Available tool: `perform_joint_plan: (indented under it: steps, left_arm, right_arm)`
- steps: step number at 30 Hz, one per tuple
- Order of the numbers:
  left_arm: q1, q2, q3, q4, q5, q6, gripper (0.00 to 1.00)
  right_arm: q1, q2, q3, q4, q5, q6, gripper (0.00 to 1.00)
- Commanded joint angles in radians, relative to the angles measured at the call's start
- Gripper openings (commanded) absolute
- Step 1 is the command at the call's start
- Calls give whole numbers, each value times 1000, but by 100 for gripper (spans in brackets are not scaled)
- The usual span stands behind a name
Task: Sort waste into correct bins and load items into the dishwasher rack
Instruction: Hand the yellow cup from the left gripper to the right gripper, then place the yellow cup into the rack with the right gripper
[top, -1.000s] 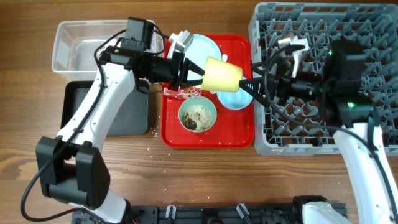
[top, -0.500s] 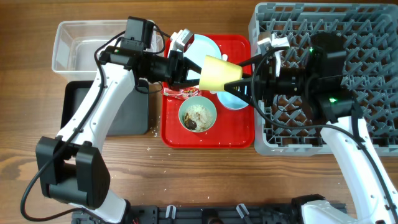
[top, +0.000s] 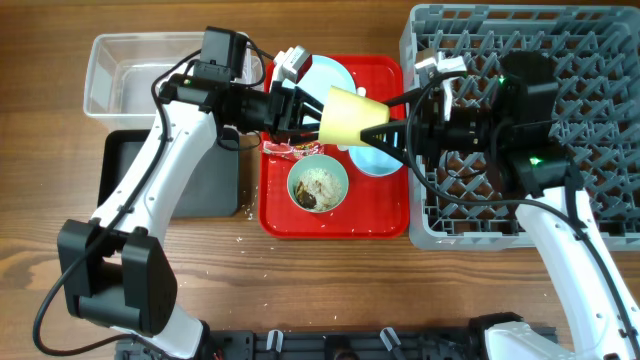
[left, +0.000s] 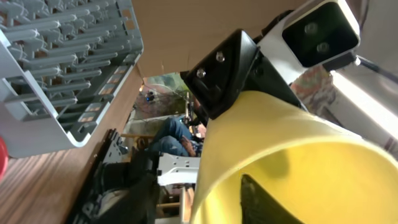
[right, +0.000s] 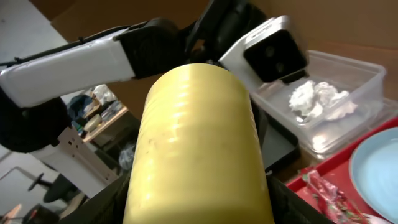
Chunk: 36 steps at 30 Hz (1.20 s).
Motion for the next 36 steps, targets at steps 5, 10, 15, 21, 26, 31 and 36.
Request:
perform_joint_plan:
  steps: [5, 10, 15, 21, 26, 31, 36]
  left_arm:
    - [3, -10, 11, 5, -15, 10, 54]
    - [3, -10, 11, 5, -221, 10, 55]
    - [3, -10, 11, 4, -539, 10, 57]
    - [3, -10, 11, -7, -875, 10, 60]
    - [3, -10, 11, -47, -1041, 10, 61]
    - [3, -10, 11, -72, -1130, 10, 62]
    - [3, -10, 11, -79, -1145, 10, 62]
  right_arm:
    - [-231, -98, 18, -212, 230, 27, 48]
    - [-304, -216, 34, -504, 552, 27, 46]
    - [-286, -233, 130, -842, 806, 30, 43]
    - [-211, -179, 154, -1083, 1026, 67, 48]
    - [-143, -60, 154, -1141, 1135, 86, 49]
    - [-103, 82, 152, -1131, 1241, 136, 49]
    - [-85, 196, 151, -1100, 1233, 134, 52]
